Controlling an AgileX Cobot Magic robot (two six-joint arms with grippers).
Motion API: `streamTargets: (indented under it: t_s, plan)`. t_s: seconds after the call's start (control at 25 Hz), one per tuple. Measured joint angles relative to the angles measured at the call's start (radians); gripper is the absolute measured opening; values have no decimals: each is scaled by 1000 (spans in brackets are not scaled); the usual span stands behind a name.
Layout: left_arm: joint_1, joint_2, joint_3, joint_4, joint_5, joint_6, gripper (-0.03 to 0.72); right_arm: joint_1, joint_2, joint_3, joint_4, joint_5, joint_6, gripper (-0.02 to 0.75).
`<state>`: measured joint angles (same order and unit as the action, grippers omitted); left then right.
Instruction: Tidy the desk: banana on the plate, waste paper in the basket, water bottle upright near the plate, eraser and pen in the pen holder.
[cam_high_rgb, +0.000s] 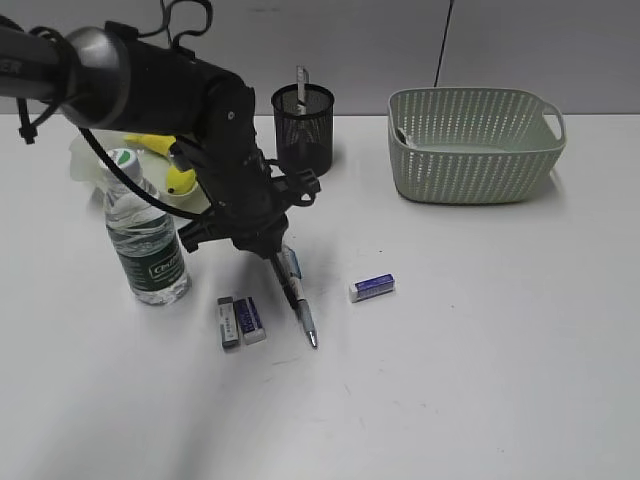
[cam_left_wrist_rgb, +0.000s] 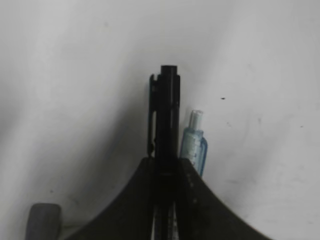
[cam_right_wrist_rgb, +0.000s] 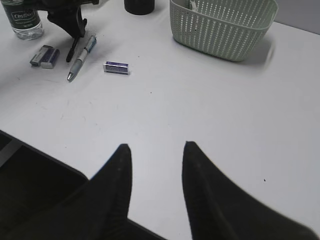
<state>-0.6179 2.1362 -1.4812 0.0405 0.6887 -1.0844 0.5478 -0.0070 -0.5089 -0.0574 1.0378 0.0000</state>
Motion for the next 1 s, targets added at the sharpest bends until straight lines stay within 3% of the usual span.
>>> streamTargets:
  t_s: [0.24, 0.52, 0.76, 1.0]
  plan:
    - [-10, -86, 0, 80, -24, 2, 73, 0, 0, 0, 0, 0, 0, 286]
    - [-16, -177, 0, 165, -193, 3, 73, 0, 0, 0, 0, 0, 0, 286]
    - [-16, -202, 0, 383, -377, 3, 73, 0, 0, 0, 0, 0, 0, 286]
    - [2, -182, 0, 696, -633, 4, 73, 0, 0, 0, 0, 0, 0, 286]
